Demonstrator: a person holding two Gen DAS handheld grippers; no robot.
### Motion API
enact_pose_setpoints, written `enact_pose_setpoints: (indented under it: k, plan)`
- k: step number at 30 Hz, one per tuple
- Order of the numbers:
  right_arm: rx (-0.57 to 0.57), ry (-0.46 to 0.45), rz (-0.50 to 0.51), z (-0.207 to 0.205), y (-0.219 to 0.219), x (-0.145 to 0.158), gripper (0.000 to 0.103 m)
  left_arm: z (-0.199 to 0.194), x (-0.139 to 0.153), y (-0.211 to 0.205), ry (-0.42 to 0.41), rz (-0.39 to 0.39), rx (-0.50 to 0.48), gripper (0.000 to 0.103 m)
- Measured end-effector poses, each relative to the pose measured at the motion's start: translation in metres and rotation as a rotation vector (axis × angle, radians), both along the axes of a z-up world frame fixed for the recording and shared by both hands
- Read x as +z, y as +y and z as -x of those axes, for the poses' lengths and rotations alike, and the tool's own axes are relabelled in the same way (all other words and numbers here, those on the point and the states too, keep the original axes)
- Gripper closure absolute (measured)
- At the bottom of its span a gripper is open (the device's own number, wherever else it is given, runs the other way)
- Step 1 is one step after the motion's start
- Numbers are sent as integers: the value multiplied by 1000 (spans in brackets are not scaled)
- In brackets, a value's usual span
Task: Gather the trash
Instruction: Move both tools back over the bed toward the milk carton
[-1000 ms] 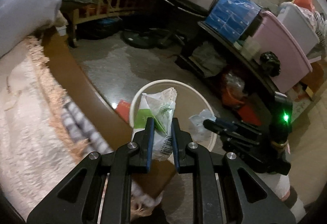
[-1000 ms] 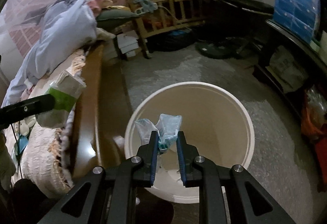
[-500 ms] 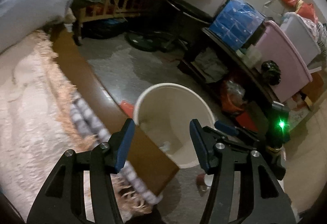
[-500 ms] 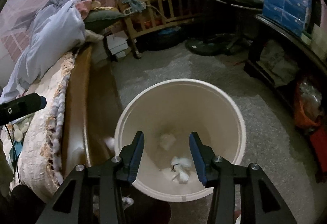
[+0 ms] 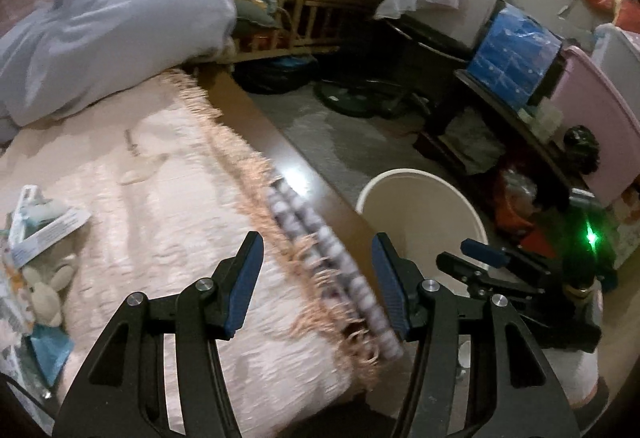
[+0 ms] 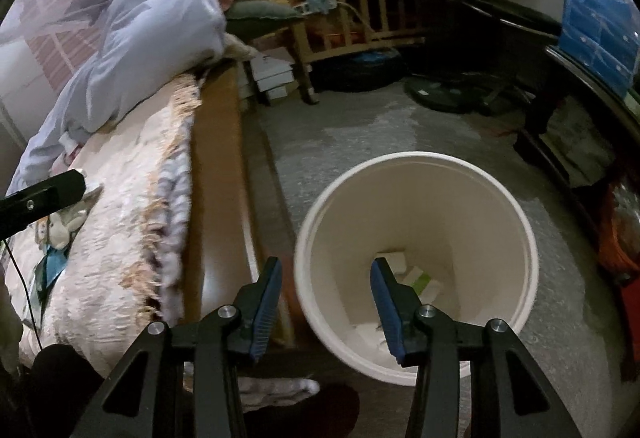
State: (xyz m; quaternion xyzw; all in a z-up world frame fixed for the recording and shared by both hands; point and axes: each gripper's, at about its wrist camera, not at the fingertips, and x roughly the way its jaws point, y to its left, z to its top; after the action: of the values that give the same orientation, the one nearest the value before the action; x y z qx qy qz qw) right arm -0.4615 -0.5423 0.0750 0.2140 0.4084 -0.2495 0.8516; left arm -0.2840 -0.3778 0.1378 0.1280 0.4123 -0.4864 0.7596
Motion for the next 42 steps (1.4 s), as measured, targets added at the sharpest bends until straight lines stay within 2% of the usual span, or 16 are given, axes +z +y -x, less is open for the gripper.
enact_pose_setpoints:
  k: [18, 22, 27, 42]
  plan:
    - [104, -8, 8, -36, 49, 13, 58, -18, 1, 58, -62, -18, 124, 49]
    - [124, -18, 6, -42, 60, 17, 55, -20, 1, 71, -71, -28, 148, 49]
    - [157, -30, -2, -51, 76, 21, 48, -24, -1, 93, -75, -38, 184, 49]
    - [318, -16, -33, -92, 139, 14, 45, -45, -10, 172, -77, -86, 332, 48]
